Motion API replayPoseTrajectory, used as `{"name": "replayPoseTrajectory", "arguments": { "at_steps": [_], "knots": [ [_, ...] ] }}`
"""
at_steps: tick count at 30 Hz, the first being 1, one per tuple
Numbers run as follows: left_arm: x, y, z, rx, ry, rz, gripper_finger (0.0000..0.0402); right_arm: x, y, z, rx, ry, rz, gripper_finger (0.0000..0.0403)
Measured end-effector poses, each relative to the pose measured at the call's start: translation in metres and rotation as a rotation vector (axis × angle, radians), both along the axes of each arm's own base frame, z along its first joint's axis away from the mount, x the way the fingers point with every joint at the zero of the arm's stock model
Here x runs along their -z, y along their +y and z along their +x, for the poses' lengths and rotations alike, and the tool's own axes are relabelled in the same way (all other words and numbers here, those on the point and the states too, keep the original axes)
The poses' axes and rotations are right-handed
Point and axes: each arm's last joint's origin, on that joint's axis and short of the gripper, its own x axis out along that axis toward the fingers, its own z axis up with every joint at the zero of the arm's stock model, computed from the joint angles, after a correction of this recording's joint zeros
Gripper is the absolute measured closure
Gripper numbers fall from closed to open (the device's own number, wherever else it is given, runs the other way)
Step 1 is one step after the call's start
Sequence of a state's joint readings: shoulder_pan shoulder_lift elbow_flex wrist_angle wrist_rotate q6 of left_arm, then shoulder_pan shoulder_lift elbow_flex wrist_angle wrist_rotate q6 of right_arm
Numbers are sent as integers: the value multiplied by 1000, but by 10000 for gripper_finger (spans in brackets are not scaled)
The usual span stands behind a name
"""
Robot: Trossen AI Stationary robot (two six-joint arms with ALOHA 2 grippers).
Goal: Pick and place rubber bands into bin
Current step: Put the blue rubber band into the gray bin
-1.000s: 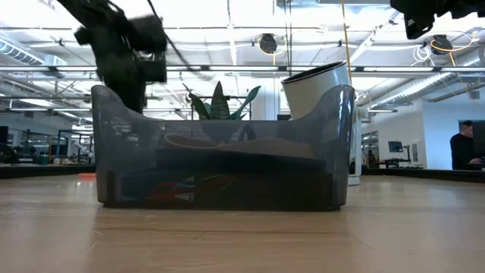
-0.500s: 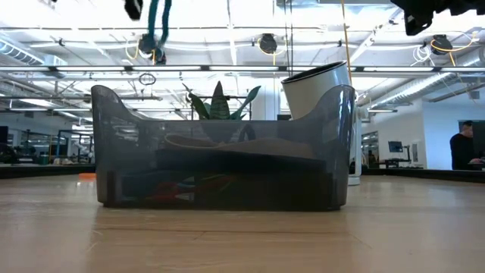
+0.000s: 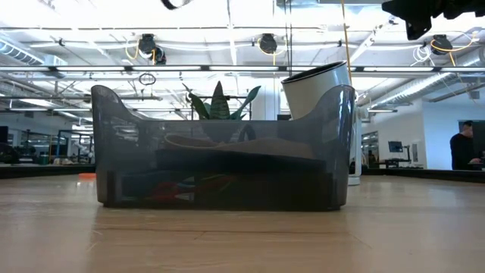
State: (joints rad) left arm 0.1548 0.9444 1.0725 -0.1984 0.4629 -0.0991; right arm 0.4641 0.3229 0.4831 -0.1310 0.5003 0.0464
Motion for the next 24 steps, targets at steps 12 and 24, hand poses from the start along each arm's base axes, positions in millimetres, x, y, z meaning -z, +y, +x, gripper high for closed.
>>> {"name": "replayPoseTrajectory", "arguments": {
  "at_steps": [12, 24],
  "knots": [
    [7, -41, 97, 92, 473, 220, 399, 0, 0, 0, -1, 3, 18, 230],
    [79, -79, 157, 223, 717, 240, 397, 22, 2, 4, 7, 61, 68, 225]
  ]
}}
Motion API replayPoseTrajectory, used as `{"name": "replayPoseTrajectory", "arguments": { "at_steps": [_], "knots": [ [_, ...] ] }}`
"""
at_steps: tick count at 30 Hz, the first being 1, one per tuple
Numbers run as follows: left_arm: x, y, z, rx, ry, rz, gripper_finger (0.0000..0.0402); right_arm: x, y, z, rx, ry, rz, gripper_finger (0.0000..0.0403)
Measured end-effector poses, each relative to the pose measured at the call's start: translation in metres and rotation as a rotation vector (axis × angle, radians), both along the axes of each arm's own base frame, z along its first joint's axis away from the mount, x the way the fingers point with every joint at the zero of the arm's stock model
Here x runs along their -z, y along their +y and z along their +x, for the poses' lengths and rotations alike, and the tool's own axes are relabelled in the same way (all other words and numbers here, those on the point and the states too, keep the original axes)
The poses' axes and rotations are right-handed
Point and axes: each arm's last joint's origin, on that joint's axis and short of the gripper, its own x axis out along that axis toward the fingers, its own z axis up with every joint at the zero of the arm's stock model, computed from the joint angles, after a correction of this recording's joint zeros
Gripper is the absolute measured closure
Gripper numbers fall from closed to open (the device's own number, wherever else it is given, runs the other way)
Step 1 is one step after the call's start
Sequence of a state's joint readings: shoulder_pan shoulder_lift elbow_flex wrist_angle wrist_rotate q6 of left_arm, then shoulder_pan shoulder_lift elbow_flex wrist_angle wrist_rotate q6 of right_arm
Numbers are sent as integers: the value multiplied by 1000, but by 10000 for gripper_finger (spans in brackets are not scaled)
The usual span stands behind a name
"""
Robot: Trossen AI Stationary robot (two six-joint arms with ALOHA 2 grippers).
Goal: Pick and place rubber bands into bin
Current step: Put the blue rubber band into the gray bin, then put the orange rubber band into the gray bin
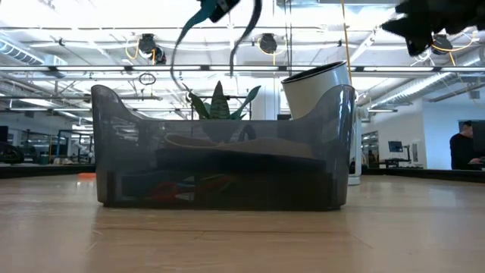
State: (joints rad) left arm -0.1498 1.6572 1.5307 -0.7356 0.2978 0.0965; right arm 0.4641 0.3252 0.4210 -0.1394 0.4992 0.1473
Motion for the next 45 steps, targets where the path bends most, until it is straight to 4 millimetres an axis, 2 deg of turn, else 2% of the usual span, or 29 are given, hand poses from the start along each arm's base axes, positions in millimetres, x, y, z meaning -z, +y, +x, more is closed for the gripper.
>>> {"name": "replayPoseTrajectory", "arguments": {
  "at_steps": [5, 10, 18, 22, 26, 32, 39, 42, 45],
  "knots": [
    [26, -12, 16, 34, 57, -3, 399, 20, 2, 3, 11, 30, 71, 230],
    [55, -17, 31, 31, 126, 2, 396, 31, 3, 7, 8, -26, 109, 230],
    [104, -21, 50, 18, 258, 22, 386, 34, 4, 8, 2, -73, 130, 225],
    [122, -21, 54, 13, 305, 30, 394, 34, 4, 8, 2, -75, 131, 228],
    [128, -21, 56, -3, 323, 36, 390, 34, 4, 8, 1, -75, 131, 230],
    [128, -18, 58, -93, 297, 98, 338, 34, 4, 8, 1, -76, 132, 227],
    [128, -17, 58, -104, 295, 115, 288, 34, 4, 8, 0, -75, 131, 226],
    [119, -17, 55, -95, 284, 118, 251, 34, 4, 8, 0, -75, 131, 229],
    [103, -15, 49, -97, 247, 119, 212, 34, 4, 8, 0, -75, 131, 230]
  ]
}}
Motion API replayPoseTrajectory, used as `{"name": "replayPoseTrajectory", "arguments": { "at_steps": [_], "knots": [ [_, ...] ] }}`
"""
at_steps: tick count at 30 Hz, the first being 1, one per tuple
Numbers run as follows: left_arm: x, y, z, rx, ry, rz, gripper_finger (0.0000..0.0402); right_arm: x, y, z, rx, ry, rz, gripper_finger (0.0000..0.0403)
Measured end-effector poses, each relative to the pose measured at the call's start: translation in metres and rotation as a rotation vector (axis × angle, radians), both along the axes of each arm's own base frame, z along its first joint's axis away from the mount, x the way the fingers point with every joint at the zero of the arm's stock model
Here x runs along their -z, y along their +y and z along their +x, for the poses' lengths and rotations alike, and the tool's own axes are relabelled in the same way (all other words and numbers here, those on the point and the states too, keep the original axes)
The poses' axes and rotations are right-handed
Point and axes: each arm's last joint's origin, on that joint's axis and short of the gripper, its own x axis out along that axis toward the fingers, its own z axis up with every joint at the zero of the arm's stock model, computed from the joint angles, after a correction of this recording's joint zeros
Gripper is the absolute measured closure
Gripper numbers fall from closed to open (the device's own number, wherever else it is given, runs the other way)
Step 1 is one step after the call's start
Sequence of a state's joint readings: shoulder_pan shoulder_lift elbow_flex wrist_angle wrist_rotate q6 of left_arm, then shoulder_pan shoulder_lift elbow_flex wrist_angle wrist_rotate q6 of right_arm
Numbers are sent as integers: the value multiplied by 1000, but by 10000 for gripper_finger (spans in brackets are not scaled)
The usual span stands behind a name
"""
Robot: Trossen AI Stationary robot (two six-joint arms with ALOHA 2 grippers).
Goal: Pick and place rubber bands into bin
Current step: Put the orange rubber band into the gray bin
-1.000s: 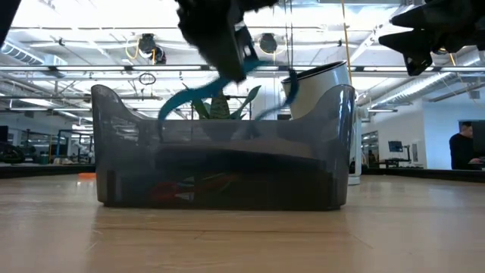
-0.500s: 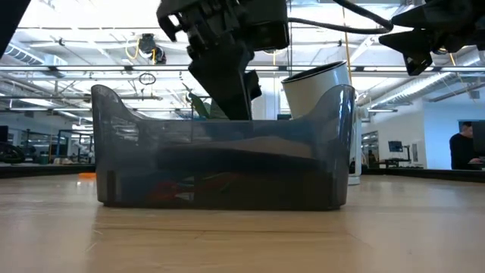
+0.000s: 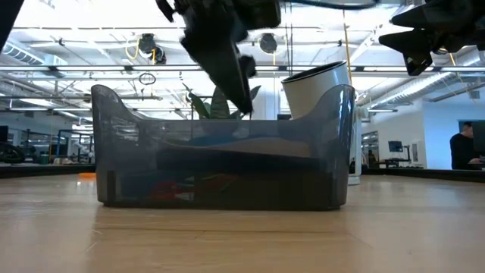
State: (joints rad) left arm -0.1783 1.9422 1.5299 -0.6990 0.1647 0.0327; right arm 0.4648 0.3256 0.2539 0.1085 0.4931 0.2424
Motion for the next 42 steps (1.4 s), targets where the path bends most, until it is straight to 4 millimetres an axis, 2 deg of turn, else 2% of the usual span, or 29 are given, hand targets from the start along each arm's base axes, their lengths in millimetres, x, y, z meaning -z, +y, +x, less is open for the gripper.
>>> {"name": "replayPoseTrajectory", "arguments": {
  "at_steps": [2, 5, 13, 17, 19, 25, 30, 33, 37, 42],
  "knots": [
    [-13, 4, -5, -4, -19, -13, 192, 0, 0, 0, 0, -1, 1, 230],
    [-45, 11, -18, -15, -88, -49, 170, 0, 0, 0, 0, -7, 4, 228],
    [-126, 29, -80, -116, -187, -101, 149, -2, 0, 0, 0, -23, 10, 231],
    [-152, 38, -110, -142, -241, -51, 151, -2, 0, 0, 0, -22, 8, 229],
    [-160, 44, -125, -233, -233, -35, 151, -2, 0, 0, 0, -22, 8, 227],
    [-156, 72, -165, -620, -14, 224, 160, -3, 0, 0, -1, -32, -12, 225],
    [-145, 100, -185, -1078, 218, 197, 176, -5, 0, 0, -1, -44, -22, 230],
    [-133, 115, -189, -1308, 261, 162, 193, -4, 0, 0, -1, -42, -23, 230],
    [-113, 134, -195, -1426, 329, 156, 219, -4, 0, 0, -1, -42, -7, 228],
    [-70, 155, -204, -1507, 480, 133, 242, -4, 0, 0, -18, -42, 6, 229]
  ]
}}
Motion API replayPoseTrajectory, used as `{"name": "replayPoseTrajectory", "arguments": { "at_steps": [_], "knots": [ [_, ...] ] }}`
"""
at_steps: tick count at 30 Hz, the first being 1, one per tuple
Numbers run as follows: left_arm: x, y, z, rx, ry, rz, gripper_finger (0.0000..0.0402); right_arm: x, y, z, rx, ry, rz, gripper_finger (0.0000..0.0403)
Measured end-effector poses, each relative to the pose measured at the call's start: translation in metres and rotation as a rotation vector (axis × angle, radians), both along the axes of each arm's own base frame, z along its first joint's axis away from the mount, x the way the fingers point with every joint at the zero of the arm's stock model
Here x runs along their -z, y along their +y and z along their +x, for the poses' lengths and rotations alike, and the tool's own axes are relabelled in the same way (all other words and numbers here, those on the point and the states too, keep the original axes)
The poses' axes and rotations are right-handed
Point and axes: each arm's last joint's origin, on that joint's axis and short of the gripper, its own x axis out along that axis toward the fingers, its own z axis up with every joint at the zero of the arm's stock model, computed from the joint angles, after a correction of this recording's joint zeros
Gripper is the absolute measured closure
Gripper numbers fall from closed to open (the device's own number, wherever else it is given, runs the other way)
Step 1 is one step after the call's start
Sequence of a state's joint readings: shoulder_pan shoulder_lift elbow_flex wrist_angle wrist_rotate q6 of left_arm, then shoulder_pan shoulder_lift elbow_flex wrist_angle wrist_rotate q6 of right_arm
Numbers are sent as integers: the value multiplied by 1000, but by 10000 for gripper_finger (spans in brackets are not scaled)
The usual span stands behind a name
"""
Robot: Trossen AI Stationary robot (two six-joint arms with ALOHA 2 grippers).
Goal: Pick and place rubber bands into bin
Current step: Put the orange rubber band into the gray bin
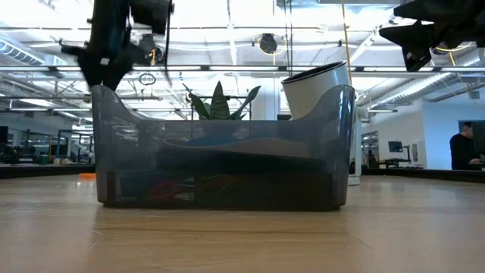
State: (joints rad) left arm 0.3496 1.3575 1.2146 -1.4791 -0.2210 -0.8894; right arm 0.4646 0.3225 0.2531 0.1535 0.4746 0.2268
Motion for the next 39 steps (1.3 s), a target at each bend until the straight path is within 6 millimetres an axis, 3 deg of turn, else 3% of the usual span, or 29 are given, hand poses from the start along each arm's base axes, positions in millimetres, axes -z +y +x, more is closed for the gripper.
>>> {"name": "replayPoseTrajectory", "arguments": {
  "at_steps": [8, 14, 26, 39],
  "knots": [
    [72, 28, -18, -113, -16, -66, 248, 0, 0, 0, -9, 0, 1, 227],
    [105, 43, -36, -237, -49, -76, 250, 0, 0, 0, -9, 0, 1, 225],
    [133, 51, -47, -326, -145, -90, 250, 0, 0, 0, -9, 0, 0, 228],
    [158, 50, -50, -344, -55, -134, 253, 0, 0, 0, -8, 0, -2, 228]
  ]
}}
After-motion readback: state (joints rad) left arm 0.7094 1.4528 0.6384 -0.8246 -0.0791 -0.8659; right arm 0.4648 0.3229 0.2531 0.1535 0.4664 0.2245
